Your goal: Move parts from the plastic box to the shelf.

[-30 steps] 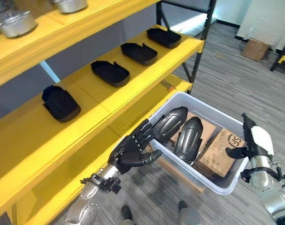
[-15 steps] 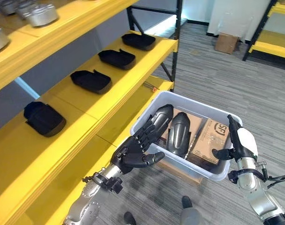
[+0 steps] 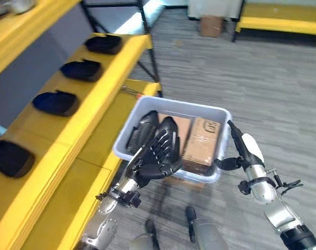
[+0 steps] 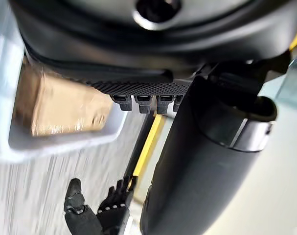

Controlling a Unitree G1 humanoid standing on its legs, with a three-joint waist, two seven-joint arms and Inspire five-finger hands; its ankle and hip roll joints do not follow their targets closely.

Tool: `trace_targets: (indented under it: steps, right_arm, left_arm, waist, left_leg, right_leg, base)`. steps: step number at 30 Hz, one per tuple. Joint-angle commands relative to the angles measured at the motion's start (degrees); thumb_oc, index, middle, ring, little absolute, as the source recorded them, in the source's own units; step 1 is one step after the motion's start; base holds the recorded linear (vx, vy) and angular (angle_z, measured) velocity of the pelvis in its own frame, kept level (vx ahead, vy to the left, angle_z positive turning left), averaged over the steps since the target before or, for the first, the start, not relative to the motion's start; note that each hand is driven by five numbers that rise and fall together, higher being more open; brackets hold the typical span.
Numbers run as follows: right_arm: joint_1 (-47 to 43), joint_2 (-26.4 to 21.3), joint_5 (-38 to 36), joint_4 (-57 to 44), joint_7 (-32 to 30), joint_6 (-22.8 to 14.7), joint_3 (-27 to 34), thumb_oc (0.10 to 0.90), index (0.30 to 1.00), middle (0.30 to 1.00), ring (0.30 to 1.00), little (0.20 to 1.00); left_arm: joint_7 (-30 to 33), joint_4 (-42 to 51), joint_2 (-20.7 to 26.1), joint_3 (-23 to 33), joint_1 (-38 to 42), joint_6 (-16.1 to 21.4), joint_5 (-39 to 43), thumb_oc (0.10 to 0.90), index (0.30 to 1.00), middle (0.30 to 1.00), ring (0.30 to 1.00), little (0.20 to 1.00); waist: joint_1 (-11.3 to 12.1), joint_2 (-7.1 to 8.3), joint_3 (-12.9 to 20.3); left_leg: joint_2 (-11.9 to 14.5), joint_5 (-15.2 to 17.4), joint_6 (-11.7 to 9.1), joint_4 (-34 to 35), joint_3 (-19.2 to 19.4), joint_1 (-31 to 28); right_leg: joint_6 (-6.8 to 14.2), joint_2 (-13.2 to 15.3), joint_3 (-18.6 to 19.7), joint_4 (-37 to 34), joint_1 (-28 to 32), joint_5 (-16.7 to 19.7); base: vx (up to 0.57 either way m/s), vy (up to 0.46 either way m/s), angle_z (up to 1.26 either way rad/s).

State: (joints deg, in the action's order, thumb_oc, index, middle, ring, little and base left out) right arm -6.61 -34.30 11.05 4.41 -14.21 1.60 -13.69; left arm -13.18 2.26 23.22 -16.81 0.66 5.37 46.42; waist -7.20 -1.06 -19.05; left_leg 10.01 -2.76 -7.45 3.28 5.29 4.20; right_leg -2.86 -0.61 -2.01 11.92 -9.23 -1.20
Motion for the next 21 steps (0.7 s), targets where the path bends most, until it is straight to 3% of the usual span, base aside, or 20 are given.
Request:
trace_targets:
  steps: [1,3,6,15,21]
  right_arm:
    - [-3.3,-3.1,-1.3,-6.7,-0.8,-5.2,-0.2,0.900,1.000,1.000,1.000,1.000]
    - [-3.5,-3.1,-2.2,-6.6,0.2,-5.7,-0.5,0.900,1.000,1.000,1.000,1.000]
    - [-1.9,-3.0,-3.2,-7.3,1.2,-5.7,0.7,0.900,1.000,1.000,1.000,1.000]
    - [-0.7,-0.7,-3.9,-9.3,2.5,-4.1,0.3,0.900,1.000,1.000,1.000,1.000]
    - [0.0,0.1,-3.4,-11.3,3.8,-6.5,0.7,0.900,1.000,1.000,1.000,1.000]
  left_arm:
    - [-2.5,7.2,-0.5,3.7,-0.1,4.9,-0.2,0.900,1.000,1.000,1.000,1.000]
    - [-2.8,6.7,-0.3,3.9,-0.2,5.4,-0.5,0.900,1.000,1.000,1.000,1.000]
    - [-3.5,6.2,-0.7,3.2,0.0,5.3,-1.0,0.900,1.000,1.000,1.000,1.000]
    - [-1.6,6.1,0.1,3.5,-0.3,4.2,-1.1,0.900,1.000,1.000,1.000,1.000]
    - [-0.3,6.7,0.4,4.1,-0.6,3.8,-0.7,0.900,1.000,1.000,1.000,1.000]
  waist:
    - [0.3,0.08,2.5]
    - [0.6,0.10,2.8]
    - [-0.7,-0.83,3.9]
    - [-1.1,-1.03,6.2]
    - [-0.4,-0.89,6.3]
  left_leg:
    - [2.6,-8.8,0.7,-2.1,0.2,3.0]
    - [3.0,-8.2,0.5,-1.3,-0.6,2.7]
    - [3.7,-6.8,0.3,0.5,2.7,-0.5]
    - [1.1,-2.4,1.6,1.7,5.1,-5.0]
    - [0.2,-1.5,2.2,1.7,4.9,-4.8]
  right_leg:
    - [4.2,4.2,5.8,-7.7,11.8,-1.2]
    - [4.5,4.7,6.0,-8.0,12.2,-1.5]
    - [5.3,5.9,4.8,-8.6,12.0,-1.1]
    - [7.8,7.9,2.4,-13.8,10.6,3.2]
    - [8.3,8.3,1.5,-15.2,10.0,4.3]
  base:
    - [0.15,0.112,-0.43]
    - [0.11,0.108,-0.83]
    - [0.16,0.230,-0.85]
    - [0.10,0.084,-0.13]
    - [0.02,-0.003,0.12]
